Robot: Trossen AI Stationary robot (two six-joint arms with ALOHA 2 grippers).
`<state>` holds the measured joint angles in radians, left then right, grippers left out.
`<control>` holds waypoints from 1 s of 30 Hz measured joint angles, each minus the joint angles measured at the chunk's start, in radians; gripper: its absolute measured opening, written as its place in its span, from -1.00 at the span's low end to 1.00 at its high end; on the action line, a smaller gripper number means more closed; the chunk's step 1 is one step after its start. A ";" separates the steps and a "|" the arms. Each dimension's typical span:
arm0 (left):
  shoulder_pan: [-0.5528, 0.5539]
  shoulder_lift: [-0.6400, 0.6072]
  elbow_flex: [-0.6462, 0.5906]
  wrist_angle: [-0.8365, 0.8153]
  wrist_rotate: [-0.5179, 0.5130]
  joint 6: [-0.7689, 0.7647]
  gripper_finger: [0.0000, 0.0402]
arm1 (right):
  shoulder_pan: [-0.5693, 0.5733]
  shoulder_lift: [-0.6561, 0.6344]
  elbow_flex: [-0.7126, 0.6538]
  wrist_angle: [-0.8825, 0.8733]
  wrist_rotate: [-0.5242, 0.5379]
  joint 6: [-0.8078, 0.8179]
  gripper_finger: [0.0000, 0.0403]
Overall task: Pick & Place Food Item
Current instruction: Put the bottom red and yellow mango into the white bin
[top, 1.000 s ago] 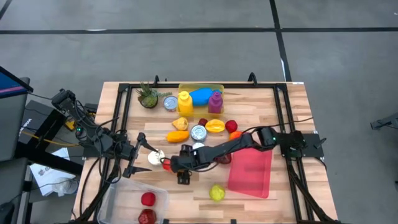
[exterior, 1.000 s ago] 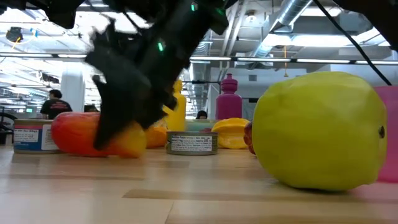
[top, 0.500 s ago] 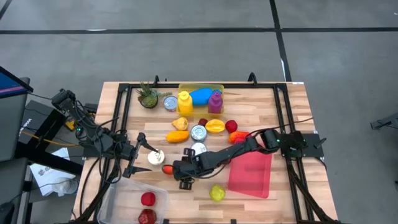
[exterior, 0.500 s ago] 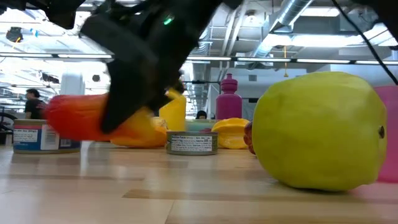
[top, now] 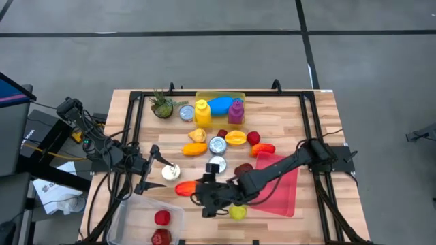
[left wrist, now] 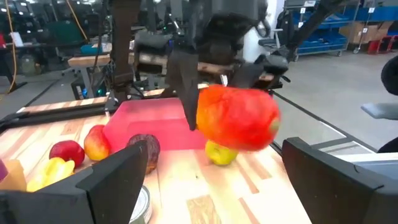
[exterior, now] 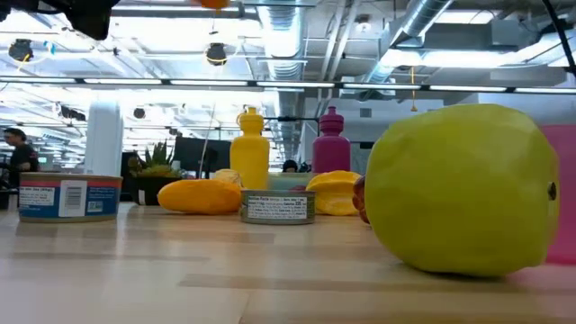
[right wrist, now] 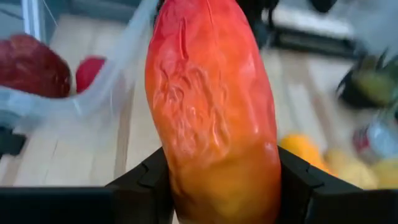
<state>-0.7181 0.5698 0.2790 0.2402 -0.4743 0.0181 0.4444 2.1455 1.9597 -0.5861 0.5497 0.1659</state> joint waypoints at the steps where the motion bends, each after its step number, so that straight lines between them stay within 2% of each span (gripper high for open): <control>1: 0.000 0.001 0.000 0.014 0.000 0.001 0.79 | 0.000 -0.002 -0.001 0.042 0.001 -0.034 -0.14; 4: 0.000 0.003 0.000 0.047 0.027 0.021 0.79 | -0.011 0.000 -0.001 0.169 0.004 -0.107 -0.14; 9: 0.000 0.025 0.000 0.180 0.116 0.073 0.79 | -0.056 0.002 -0.001 0.285 0.001 -0.121 -0.14; 15: 0.001 0.117 0.001 0.317 0.104 0.157 0.75 | -0.092 0.002 -0.002 0.415 -0.050 -0.148 -0.14; 23: 0.023 0.288 -0.001 0.607 0.028 0.265 0.66 | -0.131 0.033 -0.001 0.509 -0.132 -0.152 -0.14; 27: 0.040 0.326 -0.003 0.654 0.028 0.272 0.49 | -0.135 0.047 -0.003 0.494 -0.142 -0.164 -0.14; 30: 0.037 0.330 0.000 0.643 0.028 0.274 0.21 | -0.130 0.049 -0.002 0.476 -0.146 -0.186 -0.14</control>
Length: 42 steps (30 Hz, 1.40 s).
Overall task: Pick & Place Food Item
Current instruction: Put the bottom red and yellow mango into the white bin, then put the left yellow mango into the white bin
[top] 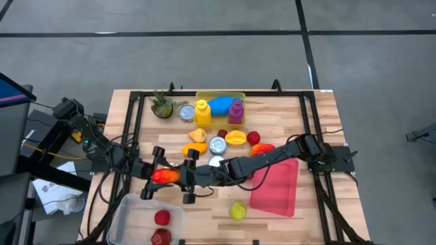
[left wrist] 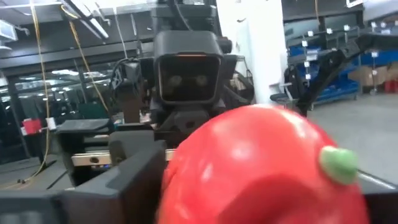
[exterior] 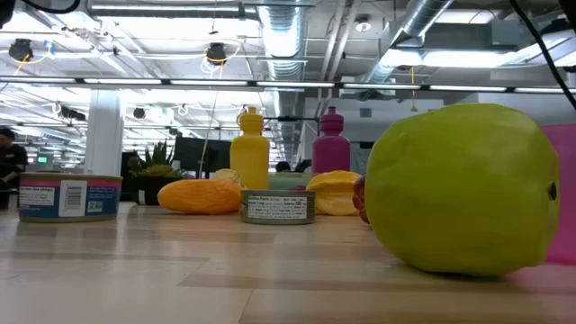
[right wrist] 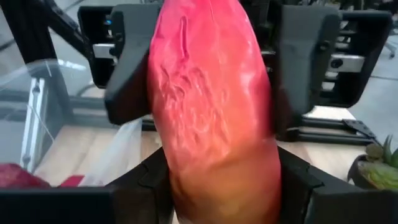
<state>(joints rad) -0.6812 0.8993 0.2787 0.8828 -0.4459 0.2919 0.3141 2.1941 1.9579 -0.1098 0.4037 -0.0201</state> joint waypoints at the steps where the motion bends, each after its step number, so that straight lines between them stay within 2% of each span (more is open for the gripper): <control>1: -0.006 -0.002 0.000 -0.012 -0.007 0.003 0.10 | 0.003 0.000 0.000 -0.010 -0.004 -0.004 -0.14; 3: -0.020 -0.016 0.000 -0.038 -0.011 0.008 0.02 | 0.008 0.000 0.001 -0.020 -0.004 -0.012 -0.10; 9: -0.065 -0.094 0.000 -0.141 0.005 -0.014 0.02 | 0.039 0.004 0.000 -0.141 -0.018 -0.010 0.58; 13: -0.111 -0.158 0.000 -0.220 0.016 -0.078 0.02 | 0.068 0.004 0.000 -0.257 -0.017 0.035 0.78; 17: -0.150 -0.199 0.000 -0.317 0.124 -0.182 0.02 | 0.087 0.004 0.000 -0.380 -0.016 0.086 0.76; 21: -0.165 -0.203 0.000 -0.386 0.319 -0.272 0.02 | 0.101 0.003 0.000 -0.473 -0.043 0.134 0.67; 26: -0.166 -0.179 0.000 -0.450 0.555 -0.329 0.02 | 0.101 0.003 0.000 -0.530 -0.064 0.167 0.57; 30: -0.165 -0.125 0.000 -0.465 0.679 -0.327 0.02 | 0.100 0.003 0.000 -0.561 -0.064 0.179 0.54; 32: -0.165 -0.093 0.000 -0.461 0.691 -0.321 0.09 | 0.101 0.003 0.000 -0.569 -0.065 0.179 0.54; 38: -0.165 -0.033 0.000 -0.428 0.651 -0.326 0.54 | 0.101 0.002 0.000 -0.569 -0.065 0.191 0.54; 42: -0.164 -0.032 0.000 -0.428 0.625 -0.342 0.68 | 0.100 0.002 0.000 -0.575 -0.062 0.202 0.54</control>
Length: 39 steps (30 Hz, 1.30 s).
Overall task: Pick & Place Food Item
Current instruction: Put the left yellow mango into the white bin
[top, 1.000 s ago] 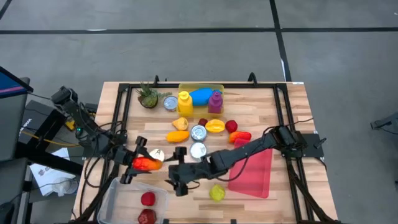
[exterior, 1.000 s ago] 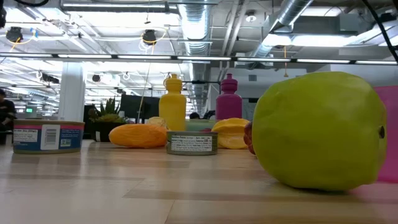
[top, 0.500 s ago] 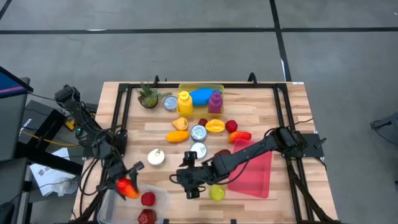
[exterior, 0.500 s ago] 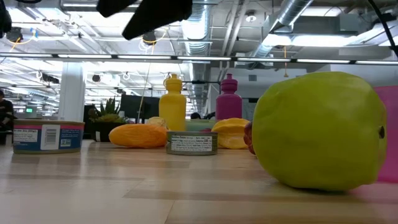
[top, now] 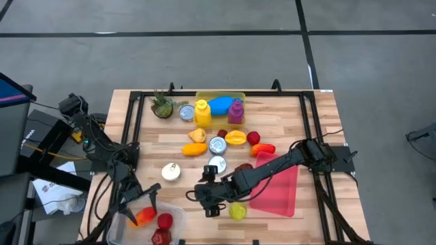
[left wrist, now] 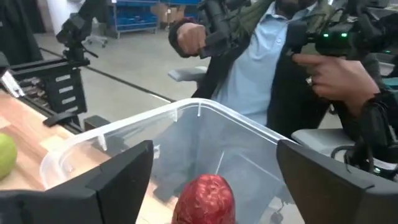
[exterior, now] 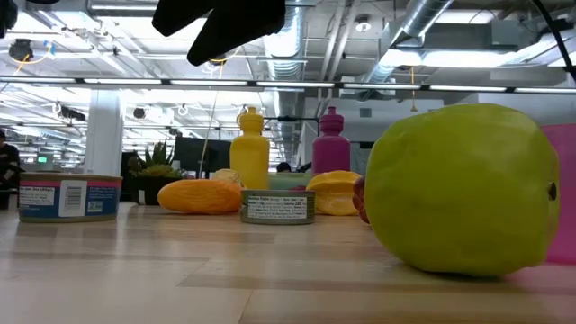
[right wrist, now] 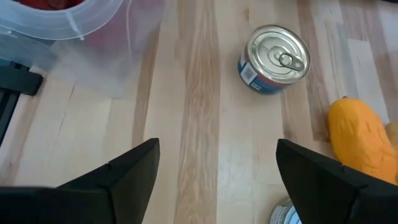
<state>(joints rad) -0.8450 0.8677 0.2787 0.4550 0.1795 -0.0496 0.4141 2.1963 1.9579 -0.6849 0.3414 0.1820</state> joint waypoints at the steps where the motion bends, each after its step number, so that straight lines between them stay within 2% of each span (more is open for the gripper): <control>1: 0.002 -0.004 0.000 0.006 -0.006 0.000 0.70 | 0.000 0.000 0.000 -0.004 0.001 0.002 0.54; 4: 0.008 -0.023 0.000 0.060 -0.040 0.026 0.71 | -0.002 0.000 0.000 -0.052 0.052 0.003 0.54; 8: 0.008 -0.075 0.000 0.092 -0.168 0.080 0.69 | -0.025 0.000 0.000 -0.124 0.139 0.010 0.54; 14: 0.009 -0.118 0.000 0.086 -0.461 0.155 0.66 | -0.108 0.000 0.000 -0.112 0.130 -0.097 0.54; 17: 0.009 -0.117 0.000 0.075 -0.573 0.176 0.67 | -0.176 0.000 0.000 -0.104 0.042 -0.158 0.54; 23: 0.009 -0.117 0.000 0.063 -0.585 0.175 0.68 | -0.328 0.032 0.001 -0.057 -0.107 -0.281 0.54; 27: 0.009 -0.117 0.000 0.044 -0.645 0.175 0.68 | -0.417 0.060 -0.004 -0.056 -0.235 -0.318 0.54; 29: 0.009 -0.117 0.000 0.037 -0.688 0.175 0.68 | -0.448 0.094 0.006 0.012 -0.290 -0.333 0.54; 31: 0.009 -0.117 0.000 0.039 -0.703 0.176 0.68 | -0.474 0.103 -0.004 -0.027 -0.316 -0.347 0.54; 33: 0.009 -0.117 0.000 0.038 -0.709 0.180 0.68 | -0.480 0.132 0.002 0.026 -0.338 -0.363 0.54; 39: 0.034 -0.117 0.000 0.039 -0.725 0.201 0.68 | -0.467 0.192 -0.001 0.013 -0.349 -0.389 0.54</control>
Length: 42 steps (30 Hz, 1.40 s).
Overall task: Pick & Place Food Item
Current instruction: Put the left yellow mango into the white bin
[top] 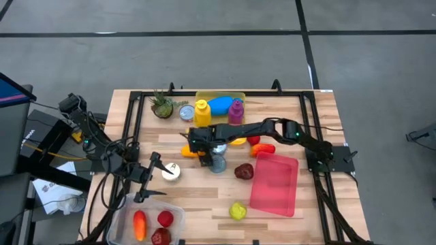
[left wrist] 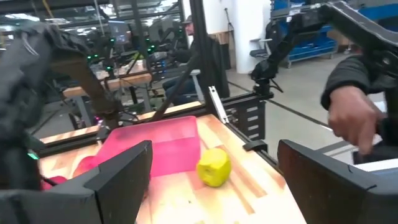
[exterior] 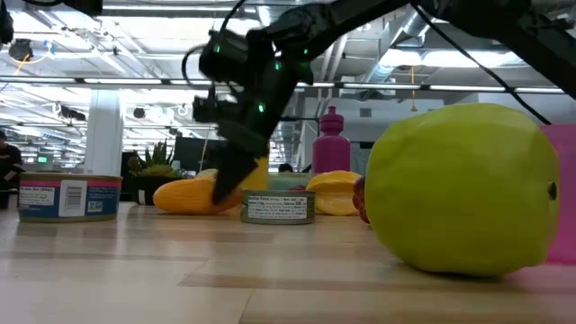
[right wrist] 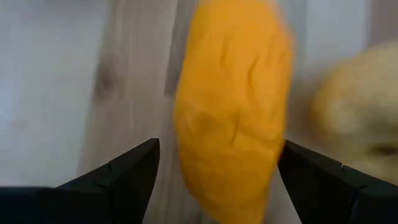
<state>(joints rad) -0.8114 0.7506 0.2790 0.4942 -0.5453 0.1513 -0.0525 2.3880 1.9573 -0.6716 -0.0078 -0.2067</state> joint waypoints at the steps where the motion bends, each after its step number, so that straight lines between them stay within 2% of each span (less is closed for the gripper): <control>1: 0.009 0.000 0.000 0.000 0.000 0.001 0.68 | 0.002 0.009 -0.001 -0.004 0.000 0.001 0.54; 6: 0.046 0.000 0.000 -0.001 -0.001 0.001 0.68 | 0.016 0.025 0.000 0.010 0.006 0.029 0.50; 9: 0.057 0.000 0.000 -0.001 -0.002 -0.001 0.68 | 0.029 0.025 0.001 0.021 0.013 0.047 0.39; 13: 0.060 0.000 0.000 -0.001 -0.002 -0.003 0.68 | 0.041 0.017 0.001 0.032 0.019 0.072 0.09; 18: 0.060 0.000 0.000 -0.001 -0.002 -0.024 0.68 | 0.052 0.014 0.001 0.025 0.032 0.124 -0.42; 28: 0.060 0.000 0.000 -0.008 -0.001 -0.028 0.68 | 0.121 0.006 0.001 0.000 0.128 0.196 -0.43; 32: 0.060 0.000 0.000 -0.017 -0.001 -0.027 0.68 | 0.167 -0.020 0.000 -0.018 0.211 0.225 -0.43; 42: 0.060 -0.003 0.000 -0.007 -0.001 -0.025 0.68 | 0.296 -0.190 0.001 -0.062 0.442 0.314 -0.44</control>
<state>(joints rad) -0.7509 0.7474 0.2790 0.4877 -0.5465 0.1265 0.2439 2.1976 1.9583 -0.7339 0.4346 0.1071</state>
